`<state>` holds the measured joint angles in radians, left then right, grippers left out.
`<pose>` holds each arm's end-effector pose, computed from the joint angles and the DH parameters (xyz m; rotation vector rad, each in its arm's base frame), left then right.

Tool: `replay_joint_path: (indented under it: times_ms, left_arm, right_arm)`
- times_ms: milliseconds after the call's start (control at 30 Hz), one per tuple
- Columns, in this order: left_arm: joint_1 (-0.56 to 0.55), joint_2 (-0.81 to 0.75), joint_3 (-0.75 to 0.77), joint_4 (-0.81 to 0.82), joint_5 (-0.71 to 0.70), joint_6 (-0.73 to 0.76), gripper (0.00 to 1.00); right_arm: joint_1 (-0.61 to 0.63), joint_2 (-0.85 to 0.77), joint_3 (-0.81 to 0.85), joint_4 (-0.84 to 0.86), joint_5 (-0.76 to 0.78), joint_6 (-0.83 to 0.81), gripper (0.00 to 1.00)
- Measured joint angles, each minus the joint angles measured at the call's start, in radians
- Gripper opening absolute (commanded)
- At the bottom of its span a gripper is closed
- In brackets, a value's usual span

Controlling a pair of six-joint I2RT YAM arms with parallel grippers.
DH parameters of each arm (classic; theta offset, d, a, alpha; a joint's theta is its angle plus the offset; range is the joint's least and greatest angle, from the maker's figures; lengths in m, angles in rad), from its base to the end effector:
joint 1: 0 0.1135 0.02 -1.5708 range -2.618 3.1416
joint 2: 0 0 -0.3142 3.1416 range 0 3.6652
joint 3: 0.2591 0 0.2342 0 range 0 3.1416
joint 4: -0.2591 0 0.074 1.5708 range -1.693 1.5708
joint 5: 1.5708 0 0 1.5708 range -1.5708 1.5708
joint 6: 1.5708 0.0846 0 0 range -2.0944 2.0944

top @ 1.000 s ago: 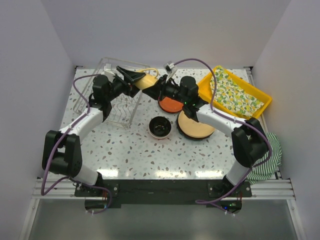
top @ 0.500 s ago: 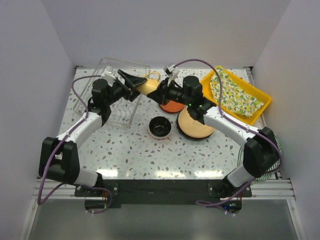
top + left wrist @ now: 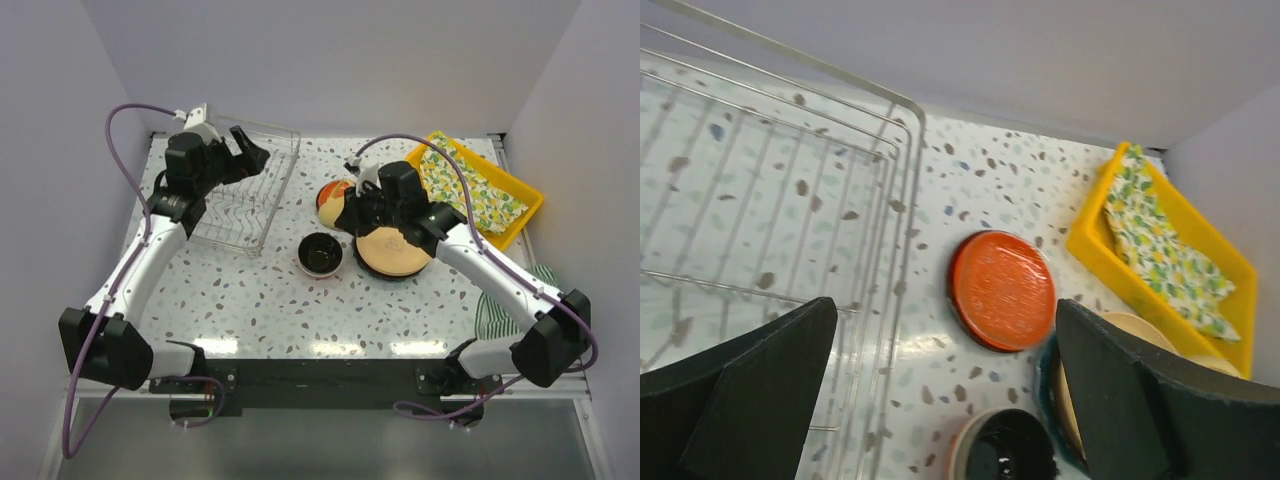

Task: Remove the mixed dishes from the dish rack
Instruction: Place the cup at the center of the board.

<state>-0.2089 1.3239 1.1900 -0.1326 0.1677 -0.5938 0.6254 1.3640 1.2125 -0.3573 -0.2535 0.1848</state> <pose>0.3174 -0.0817 0.4060 -0.2424 1.8784 -0.7101 0.2506 0.2072 0.3702 -0.6254 2.0584 0.7478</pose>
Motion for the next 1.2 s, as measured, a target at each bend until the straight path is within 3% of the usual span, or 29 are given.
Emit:
replay_joint_path:
  times_ms: [267,467,800,1133,1200]
  left_arm:
    - [-0.001,-0.03,0.059,-0.117,-0.251,0.278,0.98]
    - [-0.001,-0.03,0.06,-0.148,-0.36,0.375,0.98]
    - [-0.014,-0.03,0.064,-0.17,-0.43,0.43,0.98]
    - [-0.028,-0.047,0.064,-0.188,-0.463,0.449,0.98]
    - [-0.029,-0.051,0.064,-0.188,-0.465,0.449,0.98]
  right_arm:
    - [0.013,-0.018,0.069,-0.386,0.031,-0.059,0.0]
    - [0.128,-0.013,0.071,-0.575,0.146,-0.056,0.0]
    - [0.328,0.162,0.095,-0.632,0.262,-0.014,0.0]
    - [0.429,0.305,0.096,-0.634,0.339,-0.005,0.0]
    - [0.435,0.305,0.094,-0.629,0.341,-0.002,0.09]
